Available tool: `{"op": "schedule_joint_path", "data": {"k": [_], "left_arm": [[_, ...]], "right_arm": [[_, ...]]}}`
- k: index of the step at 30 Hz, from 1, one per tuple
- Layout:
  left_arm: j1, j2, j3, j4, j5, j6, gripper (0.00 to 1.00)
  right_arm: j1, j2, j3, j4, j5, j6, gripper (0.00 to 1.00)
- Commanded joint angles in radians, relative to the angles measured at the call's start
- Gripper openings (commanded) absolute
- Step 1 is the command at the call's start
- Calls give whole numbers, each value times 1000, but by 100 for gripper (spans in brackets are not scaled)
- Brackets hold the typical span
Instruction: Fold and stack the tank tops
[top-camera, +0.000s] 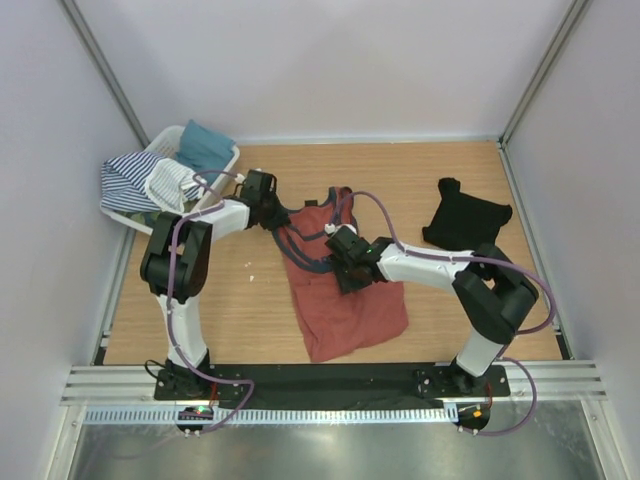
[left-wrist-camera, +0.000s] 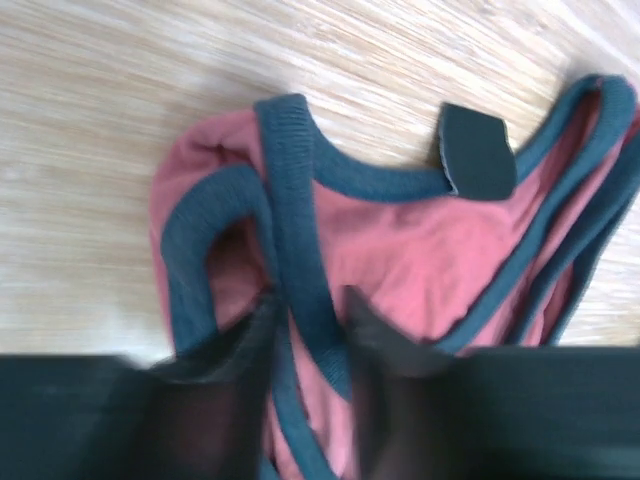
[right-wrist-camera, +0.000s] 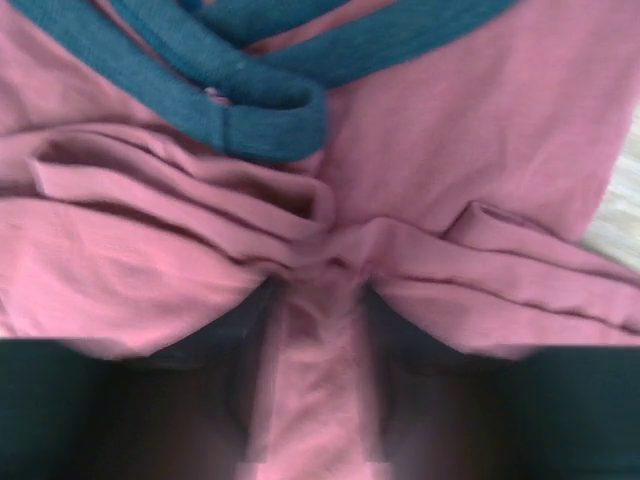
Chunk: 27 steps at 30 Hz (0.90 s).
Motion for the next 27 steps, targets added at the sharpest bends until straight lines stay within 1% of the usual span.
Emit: {"op": "schedule_joint_path", "data": {"k": [1, 2, 3, 4, 5, 6, 7, 8, 9, 10, 11, 12, 13, 14, 15, 16, 17, 18, 19, 20, 21, 22, 23, 24, 25, 26, 27], "left_arm": [[17, 19, 62, -19, 12, 27, 19], [20, 14, 67, -26, 14, 30, 10], [22, 5, 67, -41, 6, 32, 0], [26, -31, 64, -46, -6, 36, 0], [26, -50, 62, -52, -18, 46, 0], [28, -74, 68, -77, -33, 52, 0], [36, -114, 76, -92, -46, 56, 0], [40, -133, 89, -106, -46, 60, 0], [60, -145, 138, -143, -73, 61, 0], [72, -153, 175, -166, -63, 61, 0], [85, -154, 276, -227, -58, 60, 0], [109, -153, 336, -270, -58, 58, 0], [118, -156, 397, -317, -29, 58, 0], [126, -192, 451, -392, -40, 61, 0], [128, -237, 505, -408, -81, 67, 0], [128, -289, 505, -410, -115, 70, 0], [128, -418, 467, -396, -191, 73, 0], [128, -484, 432, -373, -225, 75, 0], [129, -542, 389, -350, -247, 79, 0], [131, -600, 354, -347, -274, 81, 0], [129, -674, 299, -362, -279, 83, 0], [129, -705, 265, -373, -271, 83, 0], [131, -731, 172, -374, -246, 83, 0], [129, -754, 116, -364, -156, 80, 0], [129, -812, 50, -336, -111, 73, 0], [128, -840, -90, -260, -74, 51, 0], [128, -872, -155, -228, -8, 34, 0]], "right_arm": [[31, 24, 59, -2, 57, -15, 34], [32, 15, 71, -17, 86, -9, 20], [32, -12, 71, -23, 115, 1, 1], [32, -43, 68, -23, 150, 3, 1], [31, -75, 71, -48, 231, 6, 1], [9, -144, 82, -63, 269, 8, 1], [-20, -164, 122, -81, 284, 3, 1], [-56, -183, 152, -129, 264, -3, 1], [-146, -187, 191, -153, 246, -11, 1], [-190, -181, 235, -178, 238, -32, 1], [-263, -164, 339, -221, 244, -40, 1], [-291, -155, 398, -242, 246, -46, 1], [-310, -155, 524, -267, 240, -54, 1], [-324, -166, 579, -301, 240, -51, 1], [-331, -230, 617, -299, 269, -46, 1], [-331, -277, 634, -280, 290, -43, 1], [-336, -342, 618, -208, 312, -35, 1], [-339, -398, 593, -169, 351, -35, 1], [-351, -507, 522, -136, 362, -35, 1], [-354, -550, 478, -85, 367, -40, 4], [-354, -587, 431, -65, 352, -75, 20], [-354, -644, 335, -56, 289, -86, 49], [-354, -660, 291, -68, 258, -92, 74], [-354, -676, 248, -84, 244, -68, 74], [-356, -695, 161, -94, 237, -46, 73], [-354, -747, 113, -82, 240, -25, 72], [-356, -775, 63, -59, 231, -12, 72]]}}
